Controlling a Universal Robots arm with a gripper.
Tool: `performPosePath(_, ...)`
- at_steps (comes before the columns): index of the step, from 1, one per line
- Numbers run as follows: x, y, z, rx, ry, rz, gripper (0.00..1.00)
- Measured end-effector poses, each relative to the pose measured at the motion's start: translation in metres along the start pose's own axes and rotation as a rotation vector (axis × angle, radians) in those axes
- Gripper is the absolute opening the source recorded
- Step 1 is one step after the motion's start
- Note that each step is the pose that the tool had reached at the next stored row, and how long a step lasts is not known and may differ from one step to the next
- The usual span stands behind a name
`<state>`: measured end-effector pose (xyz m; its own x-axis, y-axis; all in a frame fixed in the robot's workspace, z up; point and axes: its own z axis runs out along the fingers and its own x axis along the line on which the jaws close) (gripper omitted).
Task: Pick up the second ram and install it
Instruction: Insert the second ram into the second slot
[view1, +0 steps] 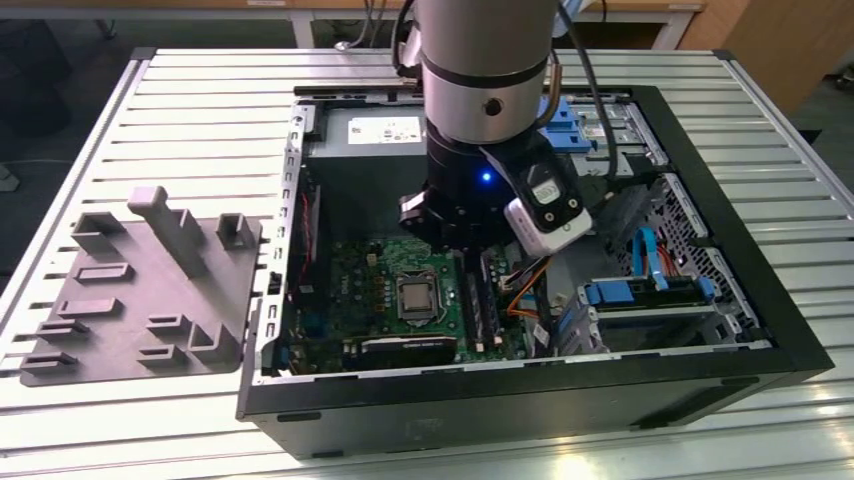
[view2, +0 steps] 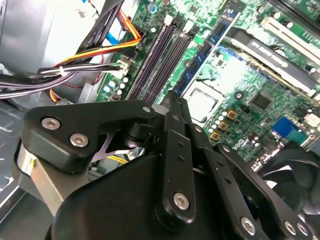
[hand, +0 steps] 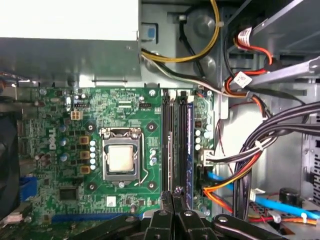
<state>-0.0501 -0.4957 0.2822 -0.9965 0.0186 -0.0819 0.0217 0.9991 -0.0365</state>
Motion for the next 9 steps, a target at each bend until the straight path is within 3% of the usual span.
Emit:
performPosePath(5,-0.0031,0.0002,0.0035,-0.0018,0.0001,-0.002,0.12)
performPosePath(9,-0.0037,0.0004,0.0057,-0.0102,0.0002,-0.001,0.12)
